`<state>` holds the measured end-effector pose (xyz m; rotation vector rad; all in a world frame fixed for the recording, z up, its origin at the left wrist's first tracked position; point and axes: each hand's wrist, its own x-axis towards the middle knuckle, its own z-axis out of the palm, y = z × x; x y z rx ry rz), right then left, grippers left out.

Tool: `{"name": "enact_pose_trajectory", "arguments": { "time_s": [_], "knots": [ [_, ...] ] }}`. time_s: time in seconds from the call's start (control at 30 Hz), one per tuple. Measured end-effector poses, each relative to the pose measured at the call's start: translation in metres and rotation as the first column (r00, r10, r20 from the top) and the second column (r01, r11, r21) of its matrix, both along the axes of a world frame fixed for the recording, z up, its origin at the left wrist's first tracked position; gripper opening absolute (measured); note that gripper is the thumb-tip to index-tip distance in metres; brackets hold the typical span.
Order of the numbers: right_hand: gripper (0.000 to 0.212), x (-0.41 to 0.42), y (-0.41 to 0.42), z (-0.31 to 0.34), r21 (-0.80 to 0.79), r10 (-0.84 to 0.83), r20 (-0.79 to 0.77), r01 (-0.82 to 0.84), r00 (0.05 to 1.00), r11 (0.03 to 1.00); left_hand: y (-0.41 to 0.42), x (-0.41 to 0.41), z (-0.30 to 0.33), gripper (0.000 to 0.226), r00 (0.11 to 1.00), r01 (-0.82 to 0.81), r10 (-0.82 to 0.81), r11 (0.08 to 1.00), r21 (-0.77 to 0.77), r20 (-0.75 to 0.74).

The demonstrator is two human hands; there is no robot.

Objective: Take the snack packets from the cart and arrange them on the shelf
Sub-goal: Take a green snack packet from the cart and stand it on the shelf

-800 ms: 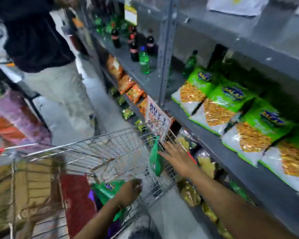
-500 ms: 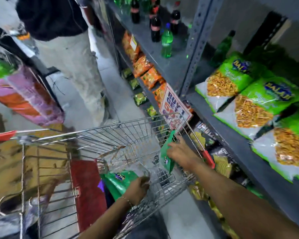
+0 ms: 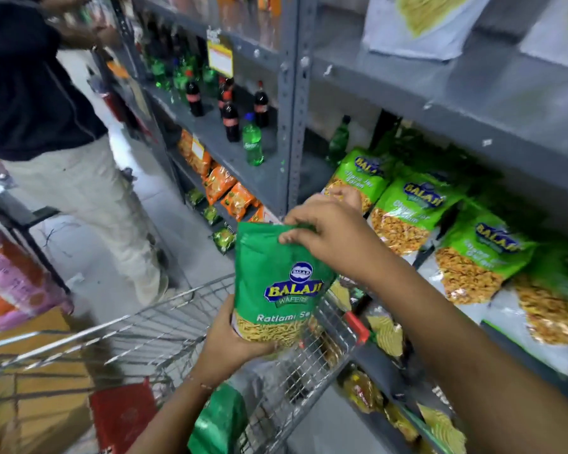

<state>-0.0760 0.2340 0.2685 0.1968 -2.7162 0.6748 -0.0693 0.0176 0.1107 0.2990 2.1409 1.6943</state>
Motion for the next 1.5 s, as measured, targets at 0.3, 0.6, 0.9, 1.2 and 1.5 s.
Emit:
{"name": "enact_pose_trajectory", "arguments": {
  "time_s": [0.3, 0.6, 0.9, 1.2, 1.5],
  "knots": [
    [0.065, 0.17, 0.043, 0.141, -0.441, -0.414, -0.438, 0.211, 0.798, 0.873, 0.065, 0.041, 0.201, 0.095, 0.97, 0.225, -0.164, 0.88, 0.419, -0.177],
    [0.071, 0.323, 0.111, 0.16, -0.65, -0.576, -0.22, 0.322, 0.787, 0.689, 0.24, 0.134, 0.32, 0.069, 0.734, 0.678, -0.499, 0.566, 0.469, -0.46],
    [0.1, 0.437, 0.232, 0.155, -0.648, -0.84, -0.172, 0.584, 0.514, 0.49, 0.399, 0.239, 0.327, 0.067, 0.527, 0.847, -0.688, 0.473, 0.242, -0.499],
    [0.099, 0.461, 0.283, 0.153, -0.605, -0.931, -0.011, 0.739, 0.365, 0.297, 0.463, 0.294, 0.335, 0.082, 0.532, 0.83, -0.696, 0.543, 0.131, -0.482],
    [0.09, 0.461, 0.31, 0.147, -0.577, -0.951, 0.007, 0.779, 0.308, 0.247, 0.481, 0.303, 0.333, 0.069, 0.543, 0.837, -0.721, 0.508, 0.205, -0.431]
  ]
}}
